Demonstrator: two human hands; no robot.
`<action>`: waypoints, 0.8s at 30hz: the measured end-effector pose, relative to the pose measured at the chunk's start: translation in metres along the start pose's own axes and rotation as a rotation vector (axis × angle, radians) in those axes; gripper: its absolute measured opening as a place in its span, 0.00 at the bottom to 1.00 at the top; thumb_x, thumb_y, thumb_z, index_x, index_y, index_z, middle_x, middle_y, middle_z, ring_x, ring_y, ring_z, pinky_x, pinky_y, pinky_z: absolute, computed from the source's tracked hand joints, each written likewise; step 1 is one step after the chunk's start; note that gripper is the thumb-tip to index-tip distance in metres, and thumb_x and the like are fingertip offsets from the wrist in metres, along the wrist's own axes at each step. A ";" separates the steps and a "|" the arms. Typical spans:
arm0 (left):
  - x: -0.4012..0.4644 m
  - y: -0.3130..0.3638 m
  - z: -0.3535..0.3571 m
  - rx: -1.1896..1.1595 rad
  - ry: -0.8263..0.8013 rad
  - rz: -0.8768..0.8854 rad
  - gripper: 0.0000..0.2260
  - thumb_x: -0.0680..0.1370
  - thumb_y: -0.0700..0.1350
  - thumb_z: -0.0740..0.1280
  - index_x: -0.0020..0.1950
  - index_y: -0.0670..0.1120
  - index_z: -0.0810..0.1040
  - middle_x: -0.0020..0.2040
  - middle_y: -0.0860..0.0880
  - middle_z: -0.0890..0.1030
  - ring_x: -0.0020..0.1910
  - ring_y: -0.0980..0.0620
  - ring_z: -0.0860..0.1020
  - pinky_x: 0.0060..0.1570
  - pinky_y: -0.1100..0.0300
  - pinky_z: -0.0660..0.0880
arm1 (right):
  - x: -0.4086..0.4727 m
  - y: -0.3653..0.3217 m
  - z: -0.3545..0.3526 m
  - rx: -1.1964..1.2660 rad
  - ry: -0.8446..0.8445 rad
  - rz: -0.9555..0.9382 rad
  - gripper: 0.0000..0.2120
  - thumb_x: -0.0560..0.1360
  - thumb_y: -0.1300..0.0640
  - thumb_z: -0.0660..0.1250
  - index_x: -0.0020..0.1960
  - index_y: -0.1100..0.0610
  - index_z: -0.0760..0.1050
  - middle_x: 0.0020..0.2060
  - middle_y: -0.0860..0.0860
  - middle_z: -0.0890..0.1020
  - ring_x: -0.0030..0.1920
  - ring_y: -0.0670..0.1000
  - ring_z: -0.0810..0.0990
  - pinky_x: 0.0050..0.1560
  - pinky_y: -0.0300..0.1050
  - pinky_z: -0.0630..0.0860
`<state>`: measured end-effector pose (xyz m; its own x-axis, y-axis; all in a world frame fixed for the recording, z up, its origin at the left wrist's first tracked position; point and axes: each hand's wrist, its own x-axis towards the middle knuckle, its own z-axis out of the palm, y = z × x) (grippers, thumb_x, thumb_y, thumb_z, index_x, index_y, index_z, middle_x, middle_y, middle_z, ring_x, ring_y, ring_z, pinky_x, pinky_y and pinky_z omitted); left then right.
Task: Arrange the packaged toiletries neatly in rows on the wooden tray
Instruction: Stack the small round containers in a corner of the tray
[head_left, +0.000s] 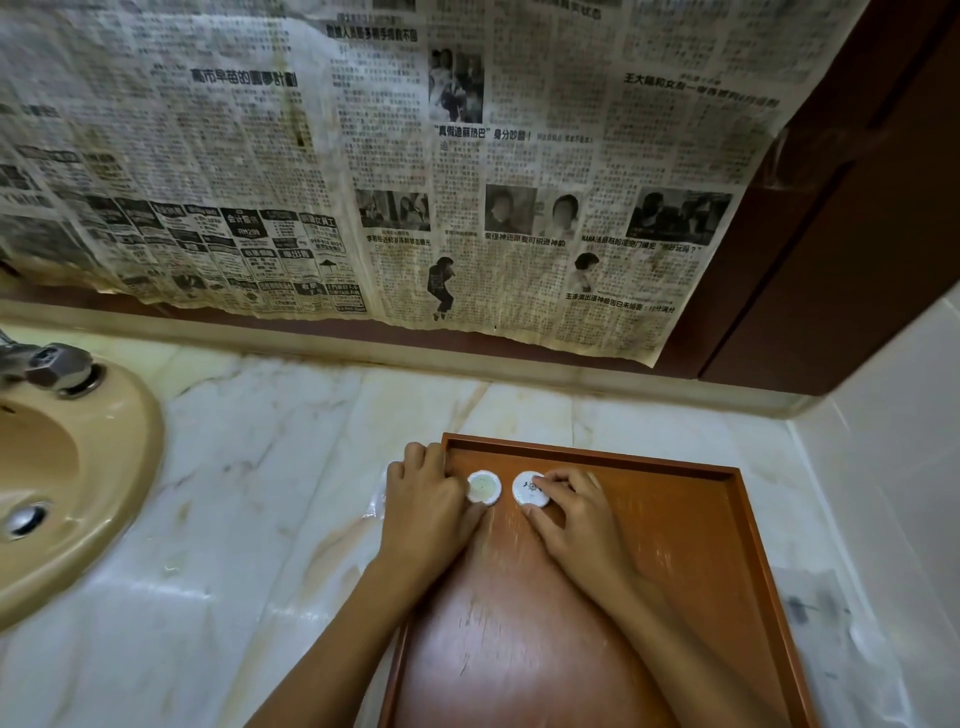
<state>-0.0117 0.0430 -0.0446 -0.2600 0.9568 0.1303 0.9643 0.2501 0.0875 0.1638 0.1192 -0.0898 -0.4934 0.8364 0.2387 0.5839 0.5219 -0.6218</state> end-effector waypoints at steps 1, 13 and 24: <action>0.002 0.003 -0.001 -0.009 0.005 -0.020 0.14 0.76 0.57 0.64 0.42 0.47 0.80 0.47 0.48 0.73 0.49 0.44 0.69 0.43 0.54 0.62 | 0.003 -0.002 0.003 -0.001 0.011 0.006 0.14 0.72 0.56 0.74 0.57 0.58 0.82 0.50 0.50 0.79 0.52 0.51 0.75 0.53 0.42 0.72; 0.018 -0.011 0.001 -0.002 -0.050 -0.126 0.13 0.79 0.49 0.59 0.53 0.50 0.83 0.49 0.49 0.71 0.53 0.46 0.66 0.47 0.55 0.63 | 0.017 -0.022 0.023 -0.040 0.143 0.098 0.15 0.69 0.54 0.76 0.53 0.58 0.82 0.46 0.52 0.78 0.47 0.54 0.74 0.47 0.49 0.75; 0.015 -0.016 0.009 -0.039 -0.047 -0.128 0.12 0.78 0.46 0.60 0.54 0.50 0.82 0.45 0.48 0.72 0.48 0.46 0.68 0.41 0.56 0.62 | 0.011 -0.020 0.024 -0.064 0.083 0.019 0.13 0.73 0.61 0.69 0.57 0.58 0.82 0.55 0.53 0.79 0.54 0.52 0.74 0.52 0.48 0.76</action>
<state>-0.0301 0.0543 -0.0530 -0.3772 0.9235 0.0695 0.9204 0.3655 0.1390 0.1312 0.1137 -0.0922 -0.4285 0.8558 0.2899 0.6339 0.5133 -0.5785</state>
